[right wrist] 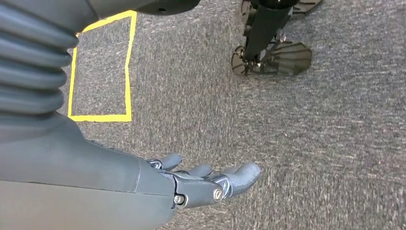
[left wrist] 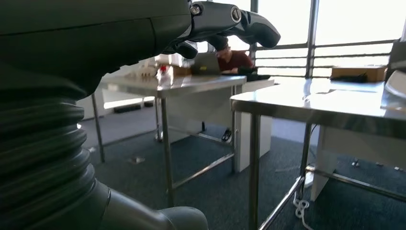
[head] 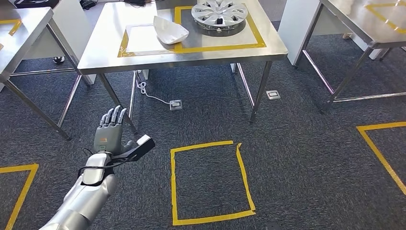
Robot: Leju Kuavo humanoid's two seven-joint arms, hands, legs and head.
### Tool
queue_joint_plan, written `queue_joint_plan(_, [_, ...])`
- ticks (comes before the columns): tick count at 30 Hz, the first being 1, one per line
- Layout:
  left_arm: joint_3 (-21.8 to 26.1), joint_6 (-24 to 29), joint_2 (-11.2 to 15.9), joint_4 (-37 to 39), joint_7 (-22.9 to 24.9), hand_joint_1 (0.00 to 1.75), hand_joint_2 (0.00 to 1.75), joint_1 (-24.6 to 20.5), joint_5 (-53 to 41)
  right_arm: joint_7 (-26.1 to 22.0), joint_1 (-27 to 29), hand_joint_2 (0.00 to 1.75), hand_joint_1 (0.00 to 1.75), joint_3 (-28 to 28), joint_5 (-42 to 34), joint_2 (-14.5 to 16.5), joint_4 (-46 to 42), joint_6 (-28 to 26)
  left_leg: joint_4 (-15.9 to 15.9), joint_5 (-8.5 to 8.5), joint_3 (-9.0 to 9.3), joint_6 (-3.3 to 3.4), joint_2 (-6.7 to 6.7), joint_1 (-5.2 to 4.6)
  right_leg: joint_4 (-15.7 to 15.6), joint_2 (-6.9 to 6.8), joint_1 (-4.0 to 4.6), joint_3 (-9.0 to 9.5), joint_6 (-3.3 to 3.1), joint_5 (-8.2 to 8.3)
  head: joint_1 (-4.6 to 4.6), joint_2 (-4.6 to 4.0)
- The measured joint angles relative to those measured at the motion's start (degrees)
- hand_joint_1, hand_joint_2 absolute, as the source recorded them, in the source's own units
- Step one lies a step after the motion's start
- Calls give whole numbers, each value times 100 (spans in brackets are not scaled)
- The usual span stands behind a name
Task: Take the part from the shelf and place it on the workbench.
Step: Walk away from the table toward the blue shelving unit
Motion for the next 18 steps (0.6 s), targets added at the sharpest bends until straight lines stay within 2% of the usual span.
queue_joint_plan(7, [288, -279, -45, 116, 57, 0, 175, 549, 988, 153, 138, 175, 0, 578, -709, -91, -86, -86, 2, 0, -21, 1, -2, 0, 0, -2, 1, -18, 0, 0, 0, -1])
queue_joint_plan(11, [402, -488, -59, 183, 85, 0, 0, 816, 1541, 247, 227, 0, 0, 963, -1118, -153, -158, -121, 2, 0, -26, 2, -2, 0, 0, -2, 1, -22, 1, 0, 0, -1])
queue_joint_plan(18, [574, -861, -73, 299, 127, 0, 0, 1265, 2525, 413, 393, 0, 0, 1722, -1844, -267, -292, -187, 2, -2, -34, 4, -3, 0, -1, -2, 1, -29, 2, -1, 0, 0])
